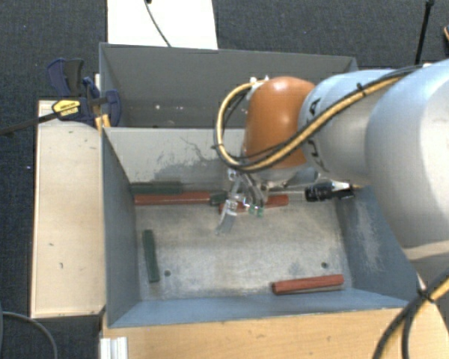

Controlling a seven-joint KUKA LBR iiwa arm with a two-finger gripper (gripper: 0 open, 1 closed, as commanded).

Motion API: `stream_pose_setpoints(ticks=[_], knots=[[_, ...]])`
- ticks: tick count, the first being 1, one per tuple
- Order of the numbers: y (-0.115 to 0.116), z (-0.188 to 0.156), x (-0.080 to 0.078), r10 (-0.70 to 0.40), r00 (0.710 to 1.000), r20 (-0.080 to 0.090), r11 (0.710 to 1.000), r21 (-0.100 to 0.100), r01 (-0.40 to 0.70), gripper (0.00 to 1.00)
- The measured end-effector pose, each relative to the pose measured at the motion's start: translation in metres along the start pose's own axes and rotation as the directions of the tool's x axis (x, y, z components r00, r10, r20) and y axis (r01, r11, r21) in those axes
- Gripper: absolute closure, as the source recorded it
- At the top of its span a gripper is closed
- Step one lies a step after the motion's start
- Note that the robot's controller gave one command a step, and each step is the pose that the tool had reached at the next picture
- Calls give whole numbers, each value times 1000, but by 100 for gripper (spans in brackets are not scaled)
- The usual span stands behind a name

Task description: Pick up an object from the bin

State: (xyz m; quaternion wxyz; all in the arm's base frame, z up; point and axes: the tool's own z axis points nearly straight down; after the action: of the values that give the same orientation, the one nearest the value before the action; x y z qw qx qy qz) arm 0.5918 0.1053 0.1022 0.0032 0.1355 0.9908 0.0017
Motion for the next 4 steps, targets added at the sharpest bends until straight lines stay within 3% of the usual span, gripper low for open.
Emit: stream_pose_setpoints(ticks=[1,2,3,4], knots=[[-11,-8,0,80,997,0,997,1,-80,0],[-16,33,-5,181,983,-7,983,5,-181,0],[-15,32,-6,180,984,-5,984,4,-180,0],[-14,28,-8,180,984,1,984,0,-180,100]])
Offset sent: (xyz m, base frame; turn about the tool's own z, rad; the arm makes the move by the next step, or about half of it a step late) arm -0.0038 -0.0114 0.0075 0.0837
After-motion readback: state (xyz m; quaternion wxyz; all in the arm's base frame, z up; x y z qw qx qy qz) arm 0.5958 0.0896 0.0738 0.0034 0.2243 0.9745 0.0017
